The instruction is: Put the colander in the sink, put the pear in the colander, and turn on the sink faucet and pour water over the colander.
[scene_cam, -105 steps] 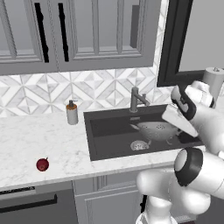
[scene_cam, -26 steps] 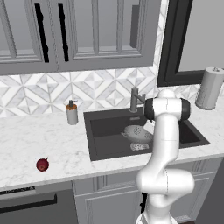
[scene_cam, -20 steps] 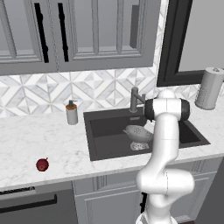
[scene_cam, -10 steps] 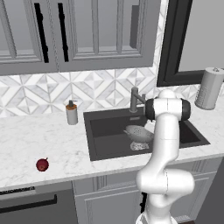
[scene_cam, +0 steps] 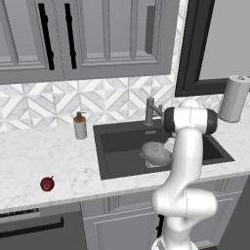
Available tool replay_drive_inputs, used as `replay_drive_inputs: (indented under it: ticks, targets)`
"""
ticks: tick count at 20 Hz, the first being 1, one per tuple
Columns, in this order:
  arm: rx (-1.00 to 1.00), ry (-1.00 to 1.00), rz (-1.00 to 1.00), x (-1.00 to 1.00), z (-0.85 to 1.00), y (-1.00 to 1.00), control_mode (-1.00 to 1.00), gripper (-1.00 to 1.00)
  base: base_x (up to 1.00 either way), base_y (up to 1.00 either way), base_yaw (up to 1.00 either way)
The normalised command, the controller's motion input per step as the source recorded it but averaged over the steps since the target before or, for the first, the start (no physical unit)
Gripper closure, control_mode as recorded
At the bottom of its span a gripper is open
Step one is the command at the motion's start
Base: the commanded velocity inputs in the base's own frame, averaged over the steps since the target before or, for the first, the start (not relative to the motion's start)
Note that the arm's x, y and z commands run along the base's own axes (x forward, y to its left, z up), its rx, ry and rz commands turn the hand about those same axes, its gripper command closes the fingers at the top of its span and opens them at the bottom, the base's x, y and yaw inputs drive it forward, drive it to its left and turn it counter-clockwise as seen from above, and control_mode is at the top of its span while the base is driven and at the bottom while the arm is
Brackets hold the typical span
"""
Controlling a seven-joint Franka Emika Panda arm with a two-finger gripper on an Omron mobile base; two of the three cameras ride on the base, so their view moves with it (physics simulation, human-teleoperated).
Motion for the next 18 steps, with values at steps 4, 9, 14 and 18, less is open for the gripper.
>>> replay_drive_inputs:
  ticks: [4,9,14,18]
  targets:
    - [-0.01,-0.04,0.00,0.01,0.00,0.04,-1.00,-1.00,0.00,0.00,0.00]
    - [0.00,0.00,0.00,0.11,0.12,0.05,-1.00,-1.00,0.00,0.00,0.00]
    - [0.00,0.00,0.00,0.00,0.29,-0.01,-1.00,-1.00,0.00,0.00,0.00]
    - [0.00,0.00,0.00,-0.12,0.41,-0.17,-1.00,-1.00,0.00,0.00,0.00]
